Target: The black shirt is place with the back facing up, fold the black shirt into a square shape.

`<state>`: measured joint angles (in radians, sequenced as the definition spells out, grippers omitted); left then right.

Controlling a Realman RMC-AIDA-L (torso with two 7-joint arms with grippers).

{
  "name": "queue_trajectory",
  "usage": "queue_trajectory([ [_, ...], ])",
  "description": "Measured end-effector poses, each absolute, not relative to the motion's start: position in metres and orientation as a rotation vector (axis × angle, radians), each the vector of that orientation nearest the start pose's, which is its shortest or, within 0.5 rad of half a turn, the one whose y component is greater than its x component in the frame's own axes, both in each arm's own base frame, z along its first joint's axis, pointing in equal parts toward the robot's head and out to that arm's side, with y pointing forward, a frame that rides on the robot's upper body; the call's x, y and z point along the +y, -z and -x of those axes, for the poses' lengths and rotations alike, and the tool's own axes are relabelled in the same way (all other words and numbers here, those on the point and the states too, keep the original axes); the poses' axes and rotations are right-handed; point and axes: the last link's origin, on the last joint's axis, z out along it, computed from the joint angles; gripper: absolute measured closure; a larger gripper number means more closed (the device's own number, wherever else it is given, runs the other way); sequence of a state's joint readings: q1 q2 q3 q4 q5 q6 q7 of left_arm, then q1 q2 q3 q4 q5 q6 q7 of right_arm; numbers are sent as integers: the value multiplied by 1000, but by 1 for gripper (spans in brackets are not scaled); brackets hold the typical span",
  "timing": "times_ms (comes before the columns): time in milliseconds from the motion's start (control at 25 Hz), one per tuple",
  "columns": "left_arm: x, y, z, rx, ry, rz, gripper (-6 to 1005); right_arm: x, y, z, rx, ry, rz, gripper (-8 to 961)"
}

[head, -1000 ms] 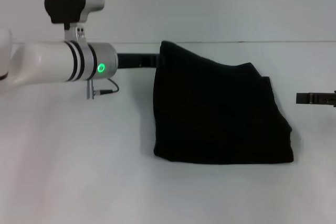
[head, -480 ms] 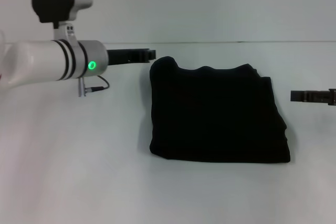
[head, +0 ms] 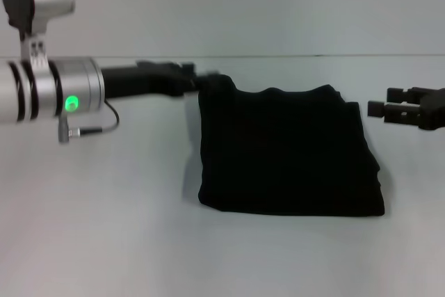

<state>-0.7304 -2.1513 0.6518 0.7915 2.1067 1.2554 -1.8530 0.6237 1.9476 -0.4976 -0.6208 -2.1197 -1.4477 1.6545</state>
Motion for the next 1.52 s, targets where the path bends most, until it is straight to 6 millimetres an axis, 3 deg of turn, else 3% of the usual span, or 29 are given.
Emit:
queue_trajectory([
  [200,379,17,200,-688,694,2689,368,379,-53,-272,779,-541,2566,176],
  [480,362,37,202,-476,590,2851,107,381,-41,-254,659,-402,2657,176],
  [1240,364,31,209,-470,392,2908,97,384,-28,-249,713,-356,2666,177],
  [1520,363,29,208,-482,396,2912,97,383,-27,-252,724,-353,2656,176],
])
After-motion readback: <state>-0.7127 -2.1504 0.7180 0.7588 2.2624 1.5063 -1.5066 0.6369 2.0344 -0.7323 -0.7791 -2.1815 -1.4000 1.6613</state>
